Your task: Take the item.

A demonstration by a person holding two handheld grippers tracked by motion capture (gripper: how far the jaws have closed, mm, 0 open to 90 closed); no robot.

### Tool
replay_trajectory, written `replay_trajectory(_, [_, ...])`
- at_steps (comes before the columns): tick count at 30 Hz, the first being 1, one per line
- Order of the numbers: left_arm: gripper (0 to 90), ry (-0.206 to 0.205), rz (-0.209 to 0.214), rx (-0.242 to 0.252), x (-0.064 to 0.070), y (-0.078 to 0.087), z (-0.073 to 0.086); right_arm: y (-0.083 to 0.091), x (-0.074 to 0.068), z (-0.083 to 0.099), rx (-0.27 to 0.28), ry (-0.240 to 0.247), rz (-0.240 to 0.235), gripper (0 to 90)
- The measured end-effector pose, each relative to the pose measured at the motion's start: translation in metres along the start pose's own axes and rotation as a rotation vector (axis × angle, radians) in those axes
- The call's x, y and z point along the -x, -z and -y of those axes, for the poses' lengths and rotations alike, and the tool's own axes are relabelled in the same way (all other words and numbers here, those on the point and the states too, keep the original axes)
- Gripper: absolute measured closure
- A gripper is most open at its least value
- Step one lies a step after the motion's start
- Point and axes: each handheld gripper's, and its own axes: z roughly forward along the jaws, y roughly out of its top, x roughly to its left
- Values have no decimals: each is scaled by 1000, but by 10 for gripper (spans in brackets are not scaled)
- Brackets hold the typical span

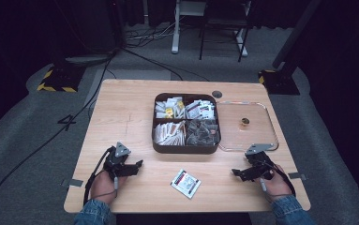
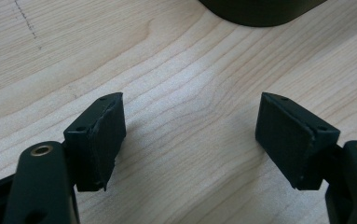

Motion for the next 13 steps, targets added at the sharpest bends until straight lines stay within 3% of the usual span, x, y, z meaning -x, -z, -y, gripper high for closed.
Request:
replay_trajectory(2, [251,-4,-1,0,0,0,0,-3,-1,2,26,4,5,6])
replay_trajectory(4, [251,-3,-1,-1,0,0,0,-6,-3,4,49,-13,15,0])
replay_trajectory(6, [251,-5,-1,-3,0,0,0,-11,-5,10,152,-49,47,0])
replay_trajectory(13, [250,-4,0,-2,0,0,0,-11,-5,10,157,-47,45,0])
